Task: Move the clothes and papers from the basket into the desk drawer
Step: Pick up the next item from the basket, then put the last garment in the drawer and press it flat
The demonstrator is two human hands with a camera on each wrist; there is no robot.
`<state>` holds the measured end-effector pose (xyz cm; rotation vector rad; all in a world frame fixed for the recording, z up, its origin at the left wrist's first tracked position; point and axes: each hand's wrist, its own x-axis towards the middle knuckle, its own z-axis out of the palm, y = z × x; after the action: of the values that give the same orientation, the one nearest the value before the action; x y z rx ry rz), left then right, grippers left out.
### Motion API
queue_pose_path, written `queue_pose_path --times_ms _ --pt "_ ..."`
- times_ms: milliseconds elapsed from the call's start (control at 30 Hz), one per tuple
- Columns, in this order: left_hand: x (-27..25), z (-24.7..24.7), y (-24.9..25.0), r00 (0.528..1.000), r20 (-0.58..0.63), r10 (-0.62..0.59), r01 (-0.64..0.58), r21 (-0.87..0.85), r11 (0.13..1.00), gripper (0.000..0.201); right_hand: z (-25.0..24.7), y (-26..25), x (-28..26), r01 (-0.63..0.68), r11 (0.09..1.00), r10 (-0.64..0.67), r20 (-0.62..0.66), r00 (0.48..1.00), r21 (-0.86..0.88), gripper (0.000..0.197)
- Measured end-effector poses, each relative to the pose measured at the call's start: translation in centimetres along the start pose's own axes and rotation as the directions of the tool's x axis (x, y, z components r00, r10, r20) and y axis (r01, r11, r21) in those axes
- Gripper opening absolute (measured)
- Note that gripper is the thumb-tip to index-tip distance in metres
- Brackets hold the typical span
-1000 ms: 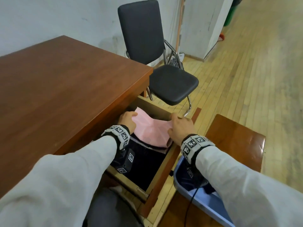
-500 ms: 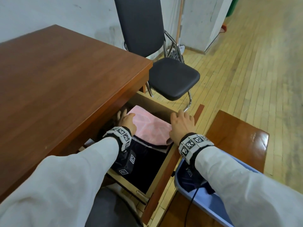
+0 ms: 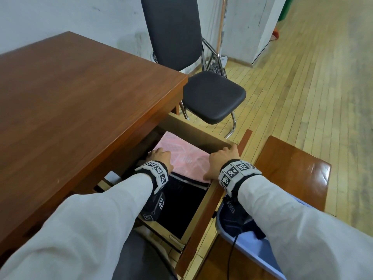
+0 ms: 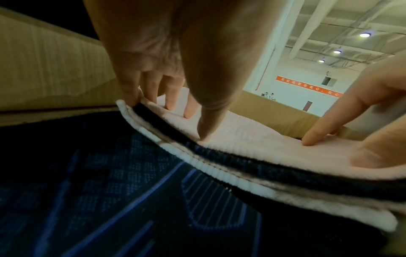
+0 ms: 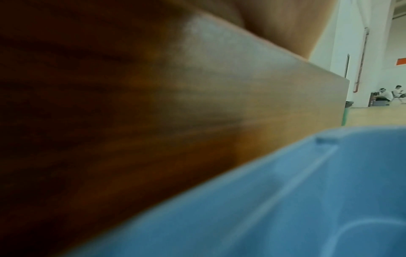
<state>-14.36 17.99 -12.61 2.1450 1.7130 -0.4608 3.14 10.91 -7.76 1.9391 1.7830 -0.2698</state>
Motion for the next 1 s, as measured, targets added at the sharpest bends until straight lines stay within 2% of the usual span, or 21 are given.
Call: queue_pose_path --times_ms 200,300,400,467,533,600,667,833,933,1000 --pt "0.2 -0.6 0.1 1.000 0.021 -0.002 0.002 -0.016 1.000 0.056 0.1 0.0 0.2 -0.003 1.000 0.002 -0.021 1.000 -0.028 0.057" --pt "-0.5 -0.8 0.1 0.998 -0.062 0.003 -0.010 -0.109 0.994 0.048 0.1 0.1 -0.2 0.016 1.000 -0.016 -0.072 0.997 0.007 0.052" --pt "-2.2 -1.5 0.7 0.979 -0.198 0.051 -0.090 -0.191 0.977 0.036 0.3 0.4 -0.9 0.079 0.952 -0.003 -0.250 0.968 0.296 0.036" --pt "-3.6 -2.3 1.7 0.960 -0.263 0.097 -0.159 -0.228 0.961 0.029 0.0 1.0 -2.2 0.141 0.845 0.089 -0.396 0.914 0.515 0.026" --pt "-5.0 -3.2 2.9 0.942 -0.311 0.122 -0.217 -0.291 0.932 0.024 -0.4 2.0 -3.6 0.150 0.746 0.220 -0.453 0.864 0.649 0.018" --pt "-6.6 -4.1 4.3 0.934 -0.326 0.143 -0.266 -0.371 0.890 0.019 -0.5 3.3 -5.3 0.120 0.632 0.345 -0.417 0.841 0.765 0.013" --pt "-8.3 -4.6 5.9 0.923 -0.325 0.205 -0.329 -0.389 0.861 0.016 -0.2 4.9 -6.9 0.071 0.585 0.393 -0.359 0.846 0.808 0.012" --pt "-12.2 -4.0 9.8 0.912 -0.248 0.326 -0.402 -0.390 0.828 0.017 2.5 8.6 -10.3 -0.142 0.667 0.299 -0.087 0.950 0.732 0.022" --pt "-13.2 -2.7 11.5 0.919 -0.223 0.325 -0.394 -0.469 0.791 0.014 4.6 9.3 -11.6 -0.257 0.679 0.287 0.073 0.955 0.688 0.018" --pt "-13.8 -1.9 12.4 0.943 -0.136 0.304 -0.316 -0.654 0.688 0.013 6.2 9.4 -12.0 -0.297 0.666 0.304 0.115 0.946 0.684 0.017"
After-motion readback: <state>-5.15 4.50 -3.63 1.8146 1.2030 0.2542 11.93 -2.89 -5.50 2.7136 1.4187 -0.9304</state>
